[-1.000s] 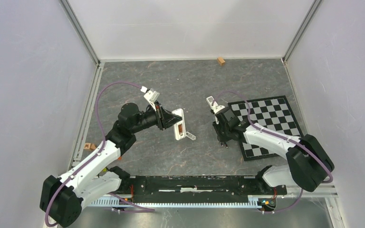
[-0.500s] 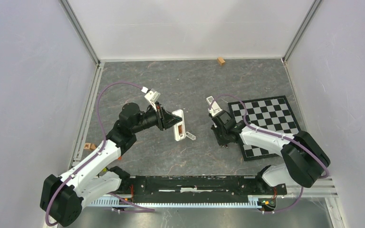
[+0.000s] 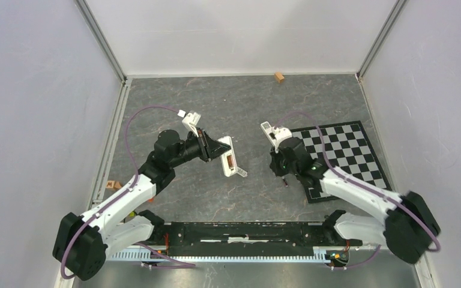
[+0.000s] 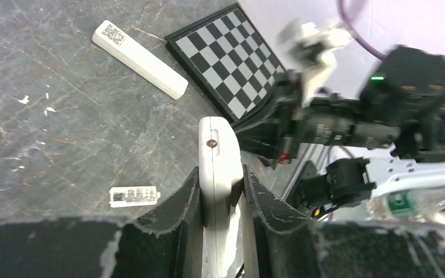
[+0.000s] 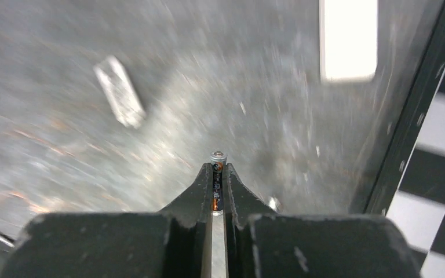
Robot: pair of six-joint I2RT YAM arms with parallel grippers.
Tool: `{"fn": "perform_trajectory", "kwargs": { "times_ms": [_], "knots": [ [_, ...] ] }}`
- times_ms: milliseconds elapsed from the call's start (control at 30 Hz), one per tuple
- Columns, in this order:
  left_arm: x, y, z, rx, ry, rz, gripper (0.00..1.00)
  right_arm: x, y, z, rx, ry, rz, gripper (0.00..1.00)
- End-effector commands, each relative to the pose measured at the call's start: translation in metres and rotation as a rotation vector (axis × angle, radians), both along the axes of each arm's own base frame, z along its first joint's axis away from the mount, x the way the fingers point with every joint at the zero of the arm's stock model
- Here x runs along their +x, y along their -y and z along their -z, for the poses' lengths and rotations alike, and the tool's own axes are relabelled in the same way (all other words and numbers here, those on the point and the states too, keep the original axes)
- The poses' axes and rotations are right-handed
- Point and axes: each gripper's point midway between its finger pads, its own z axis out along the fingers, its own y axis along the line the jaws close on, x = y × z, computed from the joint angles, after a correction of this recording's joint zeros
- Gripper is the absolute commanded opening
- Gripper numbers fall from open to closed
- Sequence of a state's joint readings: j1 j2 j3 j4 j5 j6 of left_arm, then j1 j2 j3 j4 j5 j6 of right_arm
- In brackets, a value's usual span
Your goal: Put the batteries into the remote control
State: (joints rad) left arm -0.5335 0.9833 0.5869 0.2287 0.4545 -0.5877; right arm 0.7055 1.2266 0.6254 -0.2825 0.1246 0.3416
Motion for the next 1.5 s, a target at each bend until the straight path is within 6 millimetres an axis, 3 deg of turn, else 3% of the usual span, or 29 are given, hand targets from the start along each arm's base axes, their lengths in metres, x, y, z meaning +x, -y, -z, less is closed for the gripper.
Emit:
{"fn": "perform_trajectory", "kwargs": {
  "times_ms": [0, 67, 167, 300, 433, 600, 767, 1000, 1467],
  "knots": [
    [0.011, 0.007, -0.019, -0.181, -0.062, -0.056, 0.02, 0.030, -0.056, -0.117, 0.406, 0.348, -0.064, 0.06],
    [0.014, 0.010, -0.024, -0.229, -0.083, -0.061, 0.02, 0.027, -0.075, -0.162, 0.556, 0.445, -0.111, 0.06],
    [0.017, 0.012, -0.028, -0.267, -0.119, -0.068, 0.02, 0.020, -0.097, -0.200, 0.680, 0.517, -0.160, 0.07],
    [0.017, 0.013, -0.032, -0.299, -0.161, -0.075, 0.02, 0.014, -0.122, -0.220, 0.737, 0.543, -0.215, 0.07],
    [0.019, 0.013, -0.029, -0.301, -0.228, -0.097, 0.02, 0.009, -0.134, -0.230, 0.754, 0.570, -0.253, 0.08],
    [0.022, 0.013, -0.022, -0.294, -0.313, -0.131, 0.02, 0.004, -0.141, -0.226, 0.737, 0.565, -0.283, 0.08],
    [0.022, 0.012, -0.013, -0.298, -0.396, -0.161, 0.02, -0.004, -0.142, -0.210, 0.721, 0.546, -0.302, 0.09],
    [0.017, 0.013, -0.015, -0.309, -0.433, -0.148, 0.02, -0.003, -0.141, -0.188, 0.664, 0.538, -0.301, 0.09],
    [0.018, 0.015, -0.018, -0.332, -0.486, -0.155, 0.02, -0.010, -0.139, -0.163, 0.626, 0.511, -0.334, 0.11]
  ]
}}
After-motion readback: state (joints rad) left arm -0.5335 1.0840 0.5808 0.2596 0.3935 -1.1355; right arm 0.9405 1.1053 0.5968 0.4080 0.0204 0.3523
